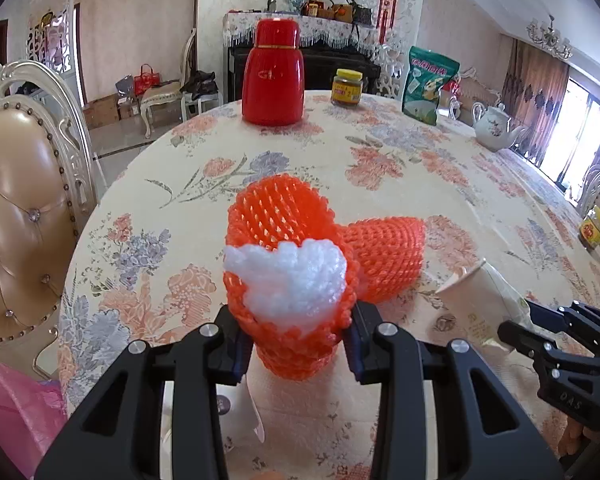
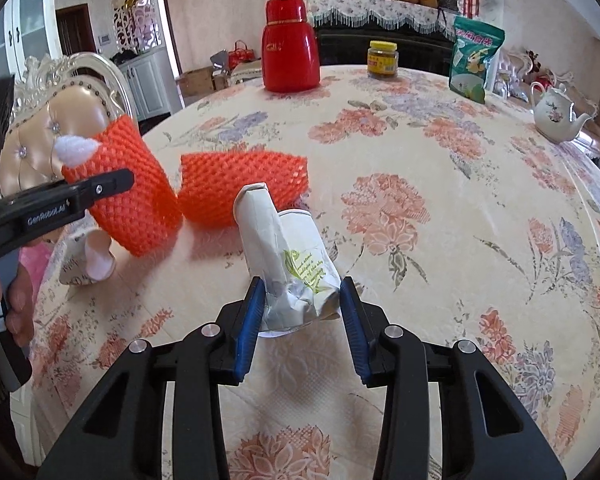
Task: Collect trash
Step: 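Close the right gripper on the white package while the left grasps the orange net with white foam, then carry the package with the right gripper while the left carries the orange net to the wastebasket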
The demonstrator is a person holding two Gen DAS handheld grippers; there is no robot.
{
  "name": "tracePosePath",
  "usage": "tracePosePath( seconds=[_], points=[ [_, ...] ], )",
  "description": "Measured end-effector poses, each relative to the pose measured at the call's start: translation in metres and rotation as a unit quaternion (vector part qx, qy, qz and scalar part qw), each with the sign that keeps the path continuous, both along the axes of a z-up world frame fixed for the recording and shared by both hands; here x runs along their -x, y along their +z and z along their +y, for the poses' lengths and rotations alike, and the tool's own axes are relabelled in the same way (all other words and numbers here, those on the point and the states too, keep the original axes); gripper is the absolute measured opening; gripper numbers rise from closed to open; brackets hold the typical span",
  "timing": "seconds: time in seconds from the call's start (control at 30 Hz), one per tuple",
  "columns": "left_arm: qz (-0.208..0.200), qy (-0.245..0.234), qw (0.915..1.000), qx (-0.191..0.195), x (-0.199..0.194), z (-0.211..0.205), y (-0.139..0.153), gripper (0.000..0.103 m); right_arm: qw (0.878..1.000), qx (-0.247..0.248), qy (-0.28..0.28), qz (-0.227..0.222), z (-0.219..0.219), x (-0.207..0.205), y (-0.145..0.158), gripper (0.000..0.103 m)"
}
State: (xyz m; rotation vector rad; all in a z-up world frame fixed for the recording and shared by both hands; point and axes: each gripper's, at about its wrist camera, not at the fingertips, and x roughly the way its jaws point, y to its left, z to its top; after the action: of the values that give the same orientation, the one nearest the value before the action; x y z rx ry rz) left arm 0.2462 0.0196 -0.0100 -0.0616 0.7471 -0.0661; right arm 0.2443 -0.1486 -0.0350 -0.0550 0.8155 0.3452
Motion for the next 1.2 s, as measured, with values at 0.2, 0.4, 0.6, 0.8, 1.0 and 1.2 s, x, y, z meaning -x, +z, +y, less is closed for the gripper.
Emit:
tracePosePath(
  seconds=[0.2, 0.4, 0.6, 0.8, 1.0, 1.2],
  points=[
    [-0.019, -0.004, 0.9998, 0.007, 0.018, 0.001, 0.018, 0.036, 1.0, -0.008, -0.005, -0.017, -0.001, 0.006, 0.017, 0.038],
    [-0.041, -0.002, 0.9991, 0.007, 0.04, 0.006, 0.04, 0.036, 0.999, -0.01, -0.002, -0.034, 0.004, 0.017, 0.035, 0.038],
    [-0.057, 0.009, 0.9983, 0.009, 0.069, 0.02, 0.058, 0.036, 0.999, -0.015, 0.007, -0.051, 0.017, 0.031, 0.051, 0.038],
    [-0.071, 0.023, 0.9972, 0.008, 0.097, 0.039, 0.072, 0.036, 0.998, -0.02, 0.023, -0.064, 0.035, 0.045, 0.066, 0.038],
    [-0.079, 0.038, 0.9961, 0.008, 0.119, 0.06, 0.079, 0.036, 0.996, -0.022, 0.038, -0.072, 0.055, 0.057, 0.076, 0.038],
    [-0.086, 0.056, 0.9947, 0.009, 0.145, 0.084, 0.082, 0.036, 0.996, -0.021, 0.053, -0.075, 0.075, 0.068, 0.081, 0.038]
  ],
)
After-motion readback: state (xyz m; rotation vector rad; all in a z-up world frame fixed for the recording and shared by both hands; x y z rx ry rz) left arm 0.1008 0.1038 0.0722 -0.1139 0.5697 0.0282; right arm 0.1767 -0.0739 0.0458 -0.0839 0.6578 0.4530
